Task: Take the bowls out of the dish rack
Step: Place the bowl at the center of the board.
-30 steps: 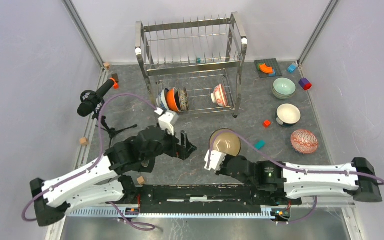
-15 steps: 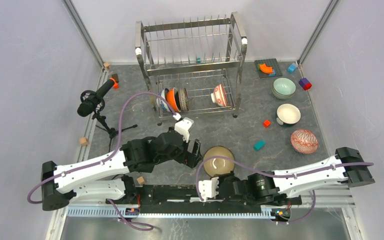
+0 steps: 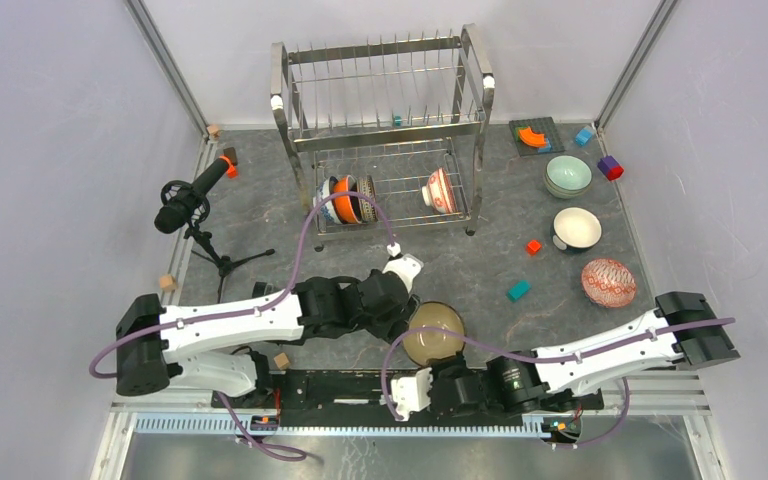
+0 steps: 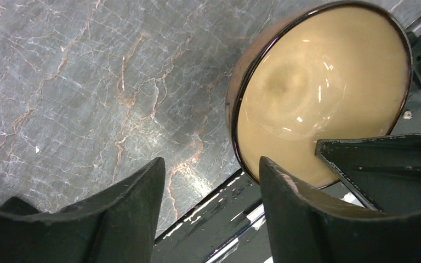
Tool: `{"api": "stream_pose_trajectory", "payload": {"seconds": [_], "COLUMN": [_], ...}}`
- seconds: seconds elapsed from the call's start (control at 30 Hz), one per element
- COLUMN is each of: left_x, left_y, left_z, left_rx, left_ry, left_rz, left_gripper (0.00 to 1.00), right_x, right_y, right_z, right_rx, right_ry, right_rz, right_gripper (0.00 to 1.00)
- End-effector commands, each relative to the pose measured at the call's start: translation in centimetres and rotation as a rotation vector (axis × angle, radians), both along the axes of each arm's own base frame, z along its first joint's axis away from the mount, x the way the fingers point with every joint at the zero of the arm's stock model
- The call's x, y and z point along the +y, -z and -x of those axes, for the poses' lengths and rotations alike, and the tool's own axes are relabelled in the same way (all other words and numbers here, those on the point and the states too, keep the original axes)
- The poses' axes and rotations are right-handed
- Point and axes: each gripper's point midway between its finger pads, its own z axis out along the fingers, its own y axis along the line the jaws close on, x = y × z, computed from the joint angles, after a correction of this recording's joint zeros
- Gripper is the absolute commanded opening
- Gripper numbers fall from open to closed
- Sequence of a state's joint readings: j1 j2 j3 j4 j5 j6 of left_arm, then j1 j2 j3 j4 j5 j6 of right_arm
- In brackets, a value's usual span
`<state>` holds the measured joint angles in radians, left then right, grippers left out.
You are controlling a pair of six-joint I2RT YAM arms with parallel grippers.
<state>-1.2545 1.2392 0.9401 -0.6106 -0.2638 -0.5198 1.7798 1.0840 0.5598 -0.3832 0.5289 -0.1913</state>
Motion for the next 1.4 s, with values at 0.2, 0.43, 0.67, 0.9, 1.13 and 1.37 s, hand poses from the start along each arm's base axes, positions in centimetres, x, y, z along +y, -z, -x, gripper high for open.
{"api": "stream_pose_trajectory", "payload": {"seconds": [0.2, 0.43, 0.67, 0.9, 1.13, 1.37], "left_x": [-0.9, -1.3, -1.5, -1.6, -1.9, -1.7], "left_y": [0.7, 1.7, 2.4, 2.7, 2.6, 2.9], "left_z": [0.4, 0.7, 1.1, 1.4, 1.7, 1.5], "left_rx": [-0.023, -0.014, 0.008, 0.021, 0.03, 0.027], "left_ry": [0.05, 0.053, 0.057, 0.065, 0.061, 0.016], "left_rz": [-0.061, -0.07, -0.058, -0.05, 0.0, 0.038], "left_gripper": [0.56, 0.49, 0.47, 0.29, 0.02, 0.02], "right_x": [3.0, 3.5, 3.9, 4.0, 4.3, 4.5], "right_y": [-4.2, -4.6, -4.5, -4.3, -4.3, -3.9], "right_z": [-0.2, 0.0, 0.2, 0.3, 0.9, 1.3], "right_rx": [-0.056, -0.057, -0.052, -0.047, -0.012, 0.025], "right_ry": [0.017, 0.017, 0.014, 0.015, 0.03, 0.041], "right_rz": [-0.139, -0.16, -0.174, -0.175, -0.199, -0.217], "right_gripper": [0.0, 0.0, 0.0, 0.0, 0.03, 0.17]}}
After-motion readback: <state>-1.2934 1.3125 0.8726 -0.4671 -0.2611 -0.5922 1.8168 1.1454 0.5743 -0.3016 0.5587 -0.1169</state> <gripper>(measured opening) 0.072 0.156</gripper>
